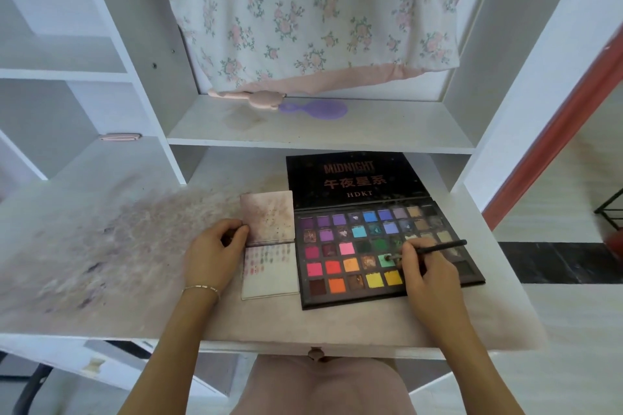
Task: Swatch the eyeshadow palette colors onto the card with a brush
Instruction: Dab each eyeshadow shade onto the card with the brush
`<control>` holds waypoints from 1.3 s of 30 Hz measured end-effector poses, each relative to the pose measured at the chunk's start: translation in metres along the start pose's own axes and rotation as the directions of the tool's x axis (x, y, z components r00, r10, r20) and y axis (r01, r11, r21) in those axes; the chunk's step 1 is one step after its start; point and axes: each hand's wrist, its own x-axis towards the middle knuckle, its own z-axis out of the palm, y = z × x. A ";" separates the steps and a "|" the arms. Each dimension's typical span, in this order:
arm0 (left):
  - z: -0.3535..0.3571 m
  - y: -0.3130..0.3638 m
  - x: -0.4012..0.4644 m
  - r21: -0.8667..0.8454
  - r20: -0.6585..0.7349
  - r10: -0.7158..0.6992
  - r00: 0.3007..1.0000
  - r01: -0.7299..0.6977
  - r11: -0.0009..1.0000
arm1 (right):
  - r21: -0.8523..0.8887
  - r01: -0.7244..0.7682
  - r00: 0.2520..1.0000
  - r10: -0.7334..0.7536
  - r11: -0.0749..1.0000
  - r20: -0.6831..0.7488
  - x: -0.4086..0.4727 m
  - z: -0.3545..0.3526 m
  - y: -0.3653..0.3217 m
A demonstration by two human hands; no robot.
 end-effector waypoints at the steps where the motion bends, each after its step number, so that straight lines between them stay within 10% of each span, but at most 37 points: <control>1: 0.000 0.000 0.000 0.003 -0.001 -0.002 1.000 0.002 1.000 | -0.009 -0.009 1.000 0.009 1.000 0.002 0.000 0.000 0.000; 39: -0.001 -0.001 0.000 0.010 -0.013 0.061 0.998 -0.061 0.998 | 0.242 0.001 0.917 -0.097 0.970 0.388 -0.002 0.089 -0.074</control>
